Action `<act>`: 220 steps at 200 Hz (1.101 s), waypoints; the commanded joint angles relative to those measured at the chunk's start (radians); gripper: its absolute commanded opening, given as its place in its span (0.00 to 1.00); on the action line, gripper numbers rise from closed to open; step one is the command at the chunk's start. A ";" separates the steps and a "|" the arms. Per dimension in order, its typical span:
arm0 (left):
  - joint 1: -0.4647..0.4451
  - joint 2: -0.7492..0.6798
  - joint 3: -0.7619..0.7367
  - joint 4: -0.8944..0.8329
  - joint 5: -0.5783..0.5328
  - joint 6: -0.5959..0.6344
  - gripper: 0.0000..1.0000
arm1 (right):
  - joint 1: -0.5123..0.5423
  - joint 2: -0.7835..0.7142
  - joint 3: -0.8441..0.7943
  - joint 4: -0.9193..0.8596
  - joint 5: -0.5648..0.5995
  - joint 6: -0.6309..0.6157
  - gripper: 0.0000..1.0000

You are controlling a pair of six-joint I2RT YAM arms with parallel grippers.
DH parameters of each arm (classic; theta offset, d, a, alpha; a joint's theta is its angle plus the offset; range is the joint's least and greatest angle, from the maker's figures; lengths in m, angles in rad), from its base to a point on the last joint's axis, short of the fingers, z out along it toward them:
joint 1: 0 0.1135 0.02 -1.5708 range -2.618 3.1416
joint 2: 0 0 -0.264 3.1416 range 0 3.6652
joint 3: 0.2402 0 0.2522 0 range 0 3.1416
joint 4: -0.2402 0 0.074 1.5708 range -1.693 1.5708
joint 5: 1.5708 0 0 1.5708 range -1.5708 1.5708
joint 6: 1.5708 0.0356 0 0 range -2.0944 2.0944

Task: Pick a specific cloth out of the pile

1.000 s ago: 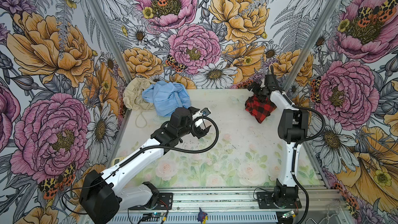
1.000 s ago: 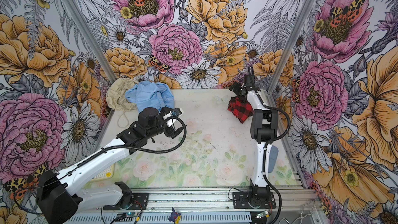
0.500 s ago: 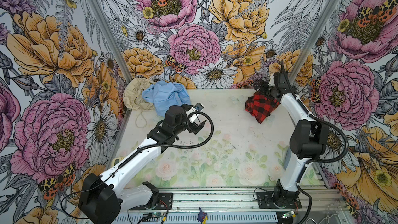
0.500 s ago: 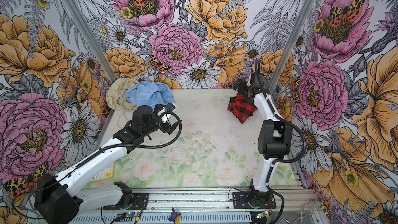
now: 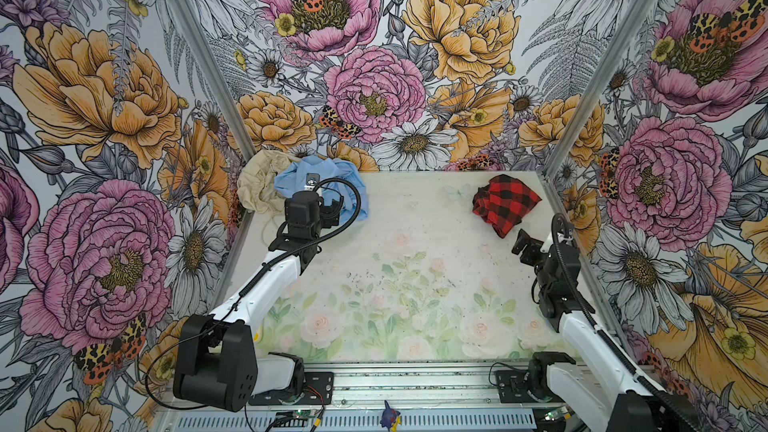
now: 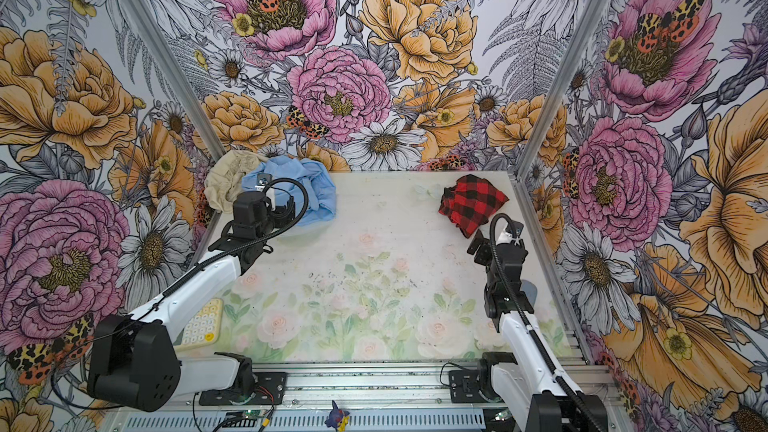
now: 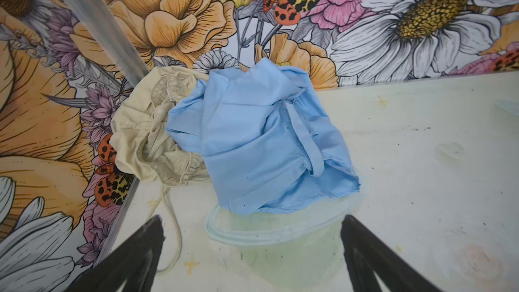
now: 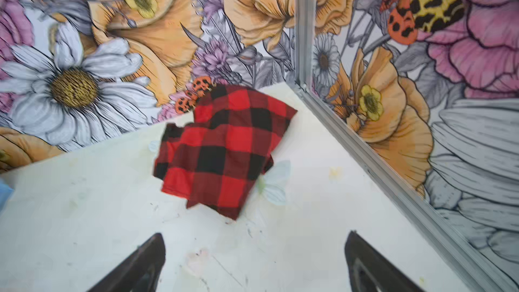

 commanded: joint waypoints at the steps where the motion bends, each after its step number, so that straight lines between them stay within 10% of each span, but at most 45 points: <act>1: 0.005 -0.071 -0.217 0.295 -0.147 -0.087 0.99 | -0.019 0.080 -0.032 0.192 0.052 -0.066 0.99; 79: 0.104 0.215 -0.598 1.166 -0.081 -0.019 0.99 | -0.041 0.313 -0.030 0.471 -0.019 -0.037 1.00; 161: 0.143 0.266 -0.498 0.991 0.049 -0.032 0.99 | -0.044 0.640 -0.040 0.903 -0.161 -0.122 1.00; 220: 0.149 0.272 -0.498 1.004 0.067 -0.034 0.99 | -0.006 0.622 0.045 0.713 -0.207 -0.189 1.00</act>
